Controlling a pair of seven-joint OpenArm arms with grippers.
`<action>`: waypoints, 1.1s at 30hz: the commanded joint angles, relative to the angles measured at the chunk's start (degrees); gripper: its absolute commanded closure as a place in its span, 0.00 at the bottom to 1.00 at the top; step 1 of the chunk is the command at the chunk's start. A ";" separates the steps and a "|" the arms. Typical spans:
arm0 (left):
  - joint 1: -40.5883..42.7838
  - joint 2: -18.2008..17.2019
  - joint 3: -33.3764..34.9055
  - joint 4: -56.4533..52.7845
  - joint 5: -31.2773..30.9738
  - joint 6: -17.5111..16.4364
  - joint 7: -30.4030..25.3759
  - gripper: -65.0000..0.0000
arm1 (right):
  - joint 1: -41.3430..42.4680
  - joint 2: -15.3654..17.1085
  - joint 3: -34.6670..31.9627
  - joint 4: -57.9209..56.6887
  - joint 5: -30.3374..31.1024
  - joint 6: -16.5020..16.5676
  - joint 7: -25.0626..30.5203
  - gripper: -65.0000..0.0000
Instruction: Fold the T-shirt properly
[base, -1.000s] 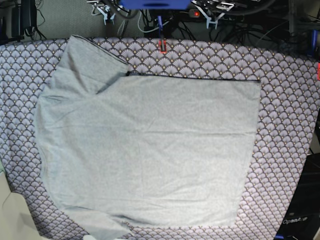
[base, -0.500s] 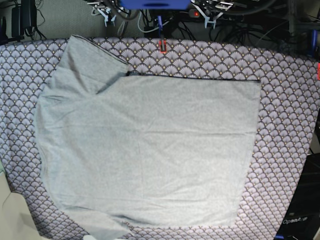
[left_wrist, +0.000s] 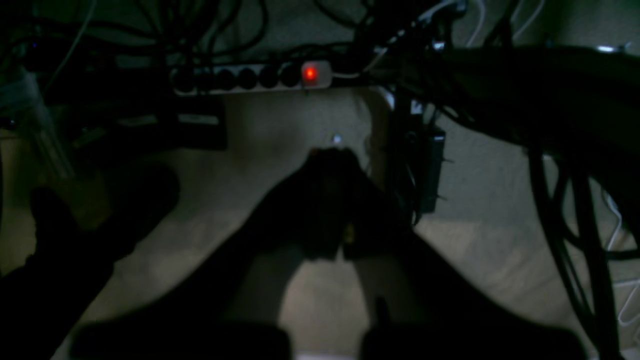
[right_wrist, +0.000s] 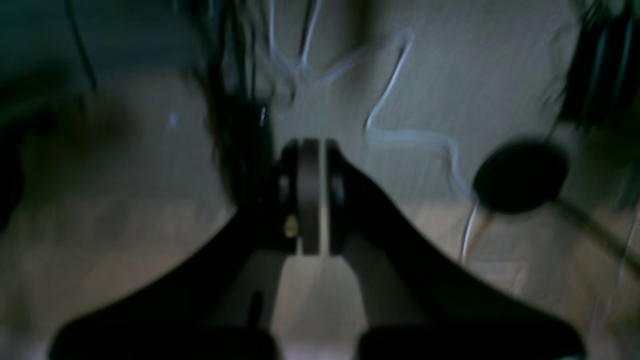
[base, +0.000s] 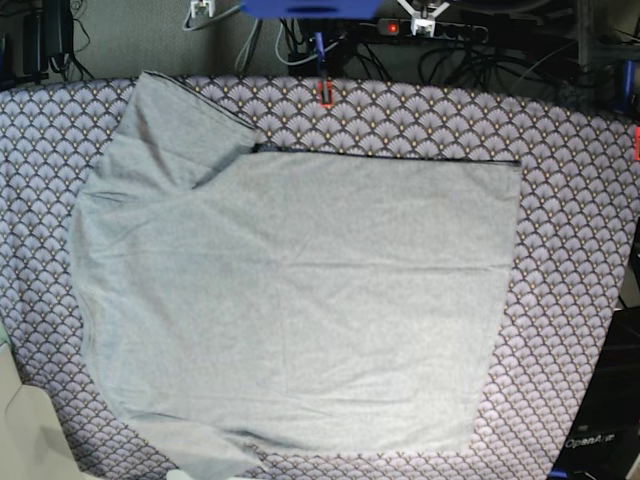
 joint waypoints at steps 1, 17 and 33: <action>0.25 -0.42 0.05 0.01 0.17 -0.08 -1.77 1.00 | -1.85 0.68 0.08 0.26 0.23 -0.54 2.32 1.00; 15.02 -6.39 -0.30 0.01 -0.27 -0.25 -40.01 1.00 | -21.45 3.41 0.08 24.52 0.23 -0.54 34.41 1.00; 38.85 -7.36 0.05 34.25 -7.57 -0.17 -49.95 1.00 | -42.90 2.44 4.91 72.17 0.06 -0.45 25.53 1.00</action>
